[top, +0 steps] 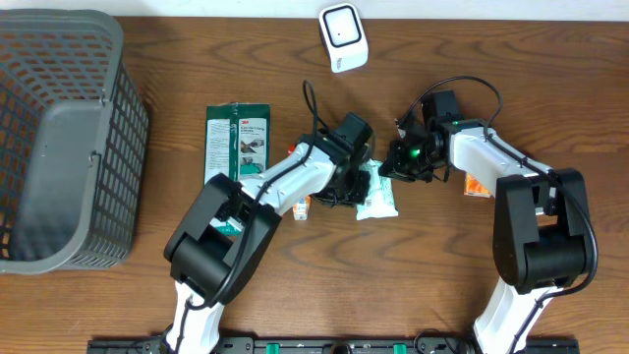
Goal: Scan the item barcode
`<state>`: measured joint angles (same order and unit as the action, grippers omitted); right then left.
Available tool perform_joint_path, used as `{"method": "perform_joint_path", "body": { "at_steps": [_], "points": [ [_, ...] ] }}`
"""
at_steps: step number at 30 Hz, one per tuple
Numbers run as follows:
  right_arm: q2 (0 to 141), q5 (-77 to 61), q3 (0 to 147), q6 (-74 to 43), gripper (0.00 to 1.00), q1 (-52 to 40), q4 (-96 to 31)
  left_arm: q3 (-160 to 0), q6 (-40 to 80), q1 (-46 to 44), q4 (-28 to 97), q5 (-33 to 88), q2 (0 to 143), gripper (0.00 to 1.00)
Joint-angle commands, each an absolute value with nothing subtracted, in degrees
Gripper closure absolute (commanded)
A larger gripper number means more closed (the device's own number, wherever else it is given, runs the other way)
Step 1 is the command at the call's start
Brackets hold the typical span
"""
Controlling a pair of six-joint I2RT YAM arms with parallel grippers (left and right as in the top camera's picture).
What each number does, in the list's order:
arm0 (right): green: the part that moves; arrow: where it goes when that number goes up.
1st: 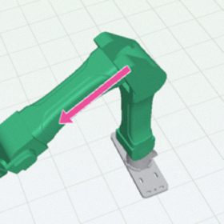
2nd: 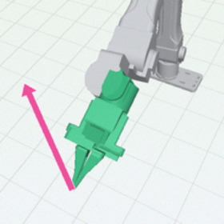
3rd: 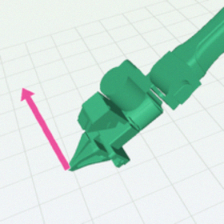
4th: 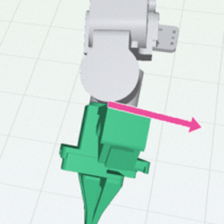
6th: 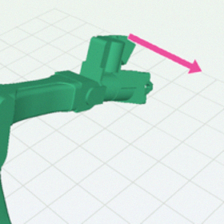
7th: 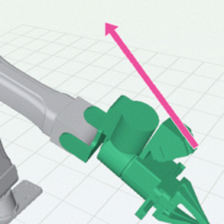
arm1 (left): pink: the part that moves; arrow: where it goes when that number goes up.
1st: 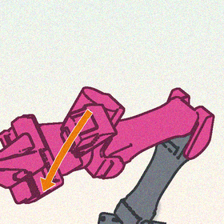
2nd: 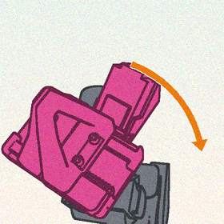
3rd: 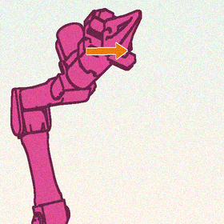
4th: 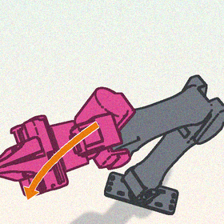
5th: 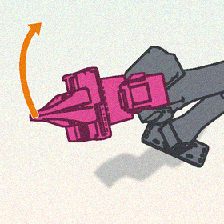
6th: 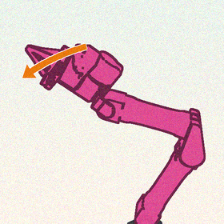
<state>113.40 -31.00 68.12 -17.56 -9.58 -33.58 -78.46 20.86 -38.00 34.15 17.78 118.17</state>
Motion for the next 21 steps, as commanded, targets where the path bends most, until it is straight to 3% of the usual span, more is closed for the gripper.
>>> {"method": "perform_joint_path", "body": {
  "at_steps": [1,6,13,15,19,21],
  "points": [
    [115.3,-28.3,68.0,-17.2,0.91,-9.3,-35.7,-78.4,20.1,-37.0,36.3,0.0,114.5,0.92],
    [114.3,-30.3,74.8,-13.3,0.81,-9.0,-42.0,-78.3,20.2,-36.8,37.5,-1.3,106.3,0.92],
    [113.7,-30.2,81.0,-6.1,0.60,-9.0,-50.4,-78.1,21.6,-36.8,37.3,10.5,105.3,0.92],
    [113.7,-30.3,80.9,-6.2,0.65,-8.9,-52.4,-78.0,22.3,-36.9,37.2,13.5,106.7,0.92],
    [113.7,-30.3,80.0,-8.3,0.96,-9.4,-56.4,-78.0,22.3,-37.2,35.6,17.6,110.3,0.92],
    [113.7,-30.6,79.3,-8.3,0.99,-10.1,-57.4,-78.0,22.4,-37.3,33.8,18.0,112.1,0.93]
  ]
}}
